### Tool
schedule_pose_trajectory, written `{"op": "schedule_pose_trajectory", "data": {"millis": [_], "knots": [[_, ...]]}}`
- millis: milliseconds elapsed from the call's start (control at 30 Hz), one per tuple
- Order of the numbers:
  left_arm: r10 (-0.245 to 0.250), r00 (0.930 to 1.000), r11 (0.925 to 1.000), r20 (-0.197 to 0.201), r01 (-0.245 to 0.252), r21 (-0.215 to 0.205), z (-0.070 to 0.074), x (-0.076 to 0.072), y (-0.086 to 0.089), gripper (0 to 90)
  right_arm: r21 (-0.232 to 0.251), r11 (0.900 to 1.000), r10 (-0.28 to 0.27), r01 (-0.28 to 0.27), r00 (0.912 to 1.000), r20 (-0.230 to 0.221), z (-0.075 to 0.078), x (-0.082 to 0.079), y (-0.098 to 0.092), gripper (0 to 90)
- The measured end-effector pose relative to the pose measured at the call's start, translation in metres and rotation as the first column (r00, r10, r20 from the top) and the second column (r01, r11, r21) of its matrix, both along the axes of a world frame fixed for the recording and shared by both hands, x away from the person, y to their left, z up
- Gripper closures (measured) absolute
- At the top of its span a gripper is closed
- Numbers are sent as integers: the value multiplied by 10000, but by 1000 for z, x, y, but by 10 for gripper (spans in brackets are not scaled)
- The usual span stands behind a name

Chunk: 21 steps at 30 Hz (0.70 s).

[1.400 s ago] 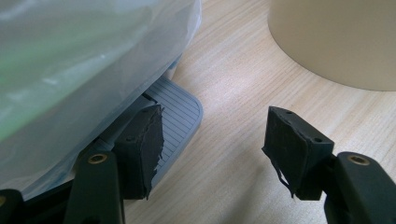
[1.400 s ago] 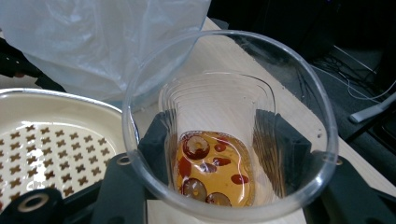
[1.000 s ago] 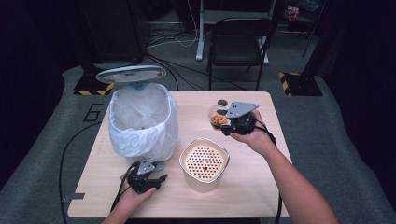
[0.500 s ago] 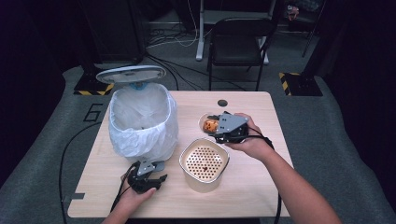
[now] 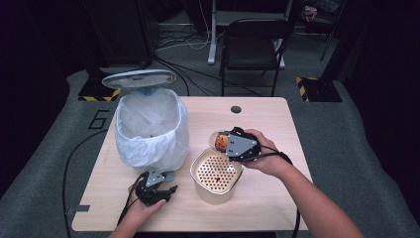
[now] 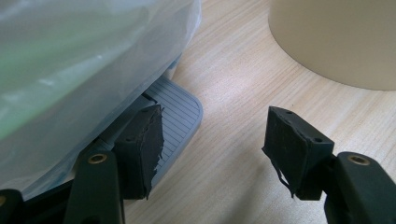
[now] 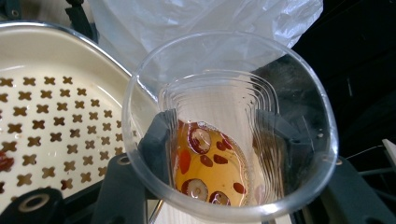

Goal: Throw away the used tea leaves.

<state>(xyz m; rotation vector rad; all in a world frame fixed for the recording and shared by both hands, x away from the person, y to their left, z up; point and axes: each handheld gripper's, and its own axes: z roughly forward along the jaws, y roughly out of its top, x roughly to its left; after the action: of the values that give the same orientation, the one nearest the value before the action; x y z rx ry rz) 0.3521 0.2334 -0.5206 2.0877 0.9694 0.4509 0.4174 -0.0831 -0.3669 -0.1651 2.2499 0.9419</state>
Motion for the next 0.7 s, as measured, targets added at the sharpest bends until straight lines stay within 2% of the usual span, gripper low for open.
{"op": "schedule_pose_trajectory", "data": {"millis": [233,367,533,633,700], "knots": [[22,10000,10000,31,-21,-18,0,0,0,372,-581,9983,136,-98,9978,650,-4,-6,0,501],[22,10000,10000,28,-22,-22,0,0,0,372,-1119,9935,331,-185,9909,1303,-6,-12,3,501],[17,10000,10000,28,-17,-17,0,0,0,372,-1871,9818,751,-332,9722,2216,-10,-19,9,501],[77,9999,9999,86,-76,-72,-1,0,-1,372,-2150,9760,912,-338,9606,2626,-12,-23,11,501],[74,9999,10000,88,-74,-65,-1,0,-1,373,-2441,9692,1073,-328,9484,2985,-13,-25,13,501]]}}
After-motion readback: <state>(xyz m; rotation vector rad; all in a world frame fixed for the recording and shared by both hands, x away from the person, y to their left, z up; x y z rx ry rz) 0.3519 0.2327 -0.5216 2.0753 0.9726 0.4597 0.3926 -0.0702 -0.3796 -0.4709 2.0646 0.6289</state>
